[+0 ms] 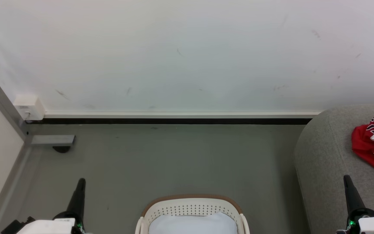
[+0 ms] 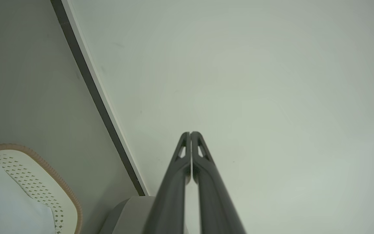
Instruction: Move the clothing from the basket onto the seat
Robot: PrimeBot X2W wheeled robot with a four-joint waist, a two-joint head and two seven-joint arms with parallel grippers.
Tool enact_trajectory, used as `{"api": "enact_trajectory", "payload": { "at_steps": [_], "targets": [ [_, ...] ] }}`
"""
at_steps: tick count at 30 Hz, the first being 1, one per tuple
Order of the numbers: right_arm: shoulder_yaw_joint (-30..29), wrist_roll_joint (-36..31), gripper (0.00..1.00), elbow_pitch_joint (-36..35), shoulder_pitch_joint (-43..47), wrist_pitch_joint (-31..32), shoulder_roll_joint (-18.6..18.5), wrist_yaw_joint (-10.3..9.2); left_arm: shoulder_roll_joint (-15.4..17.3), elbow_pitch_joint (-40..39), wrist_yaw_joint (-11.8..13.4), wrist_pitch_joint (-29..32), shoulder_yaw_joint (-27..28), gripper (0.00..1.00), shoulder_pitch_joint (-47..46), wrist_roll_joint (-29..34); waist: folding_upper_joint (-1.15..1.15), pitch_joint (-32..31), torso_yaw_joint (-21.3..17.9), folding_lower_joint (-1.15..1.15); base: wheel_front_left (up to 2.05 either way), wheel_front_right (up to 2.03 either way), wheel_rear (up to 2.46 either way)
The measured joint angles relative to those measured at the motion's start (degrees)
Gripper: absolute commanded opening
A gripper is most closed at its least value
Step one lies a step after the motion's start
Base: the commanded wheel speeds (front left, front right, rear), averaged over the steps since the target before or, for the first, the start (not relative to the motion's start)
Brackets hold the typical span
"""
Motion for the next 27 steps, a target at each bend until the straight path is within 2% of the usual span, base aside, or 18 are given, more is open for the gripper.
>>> {"api": "enact_trajectory", "payload": {
  "at_steps": [27],
  "targets": [
    [-2.3, 9.7, 0.00, 0.2, -1.0, 3.0, 0.2, 0.00, -0.6, -0.2, 0.0, 2.9, 1.3, 0.00, -0.9, -9.2, 0.00, 0.2, -0.2, 0.00, 0.00, 0.00, 0.00]
  ]
}}
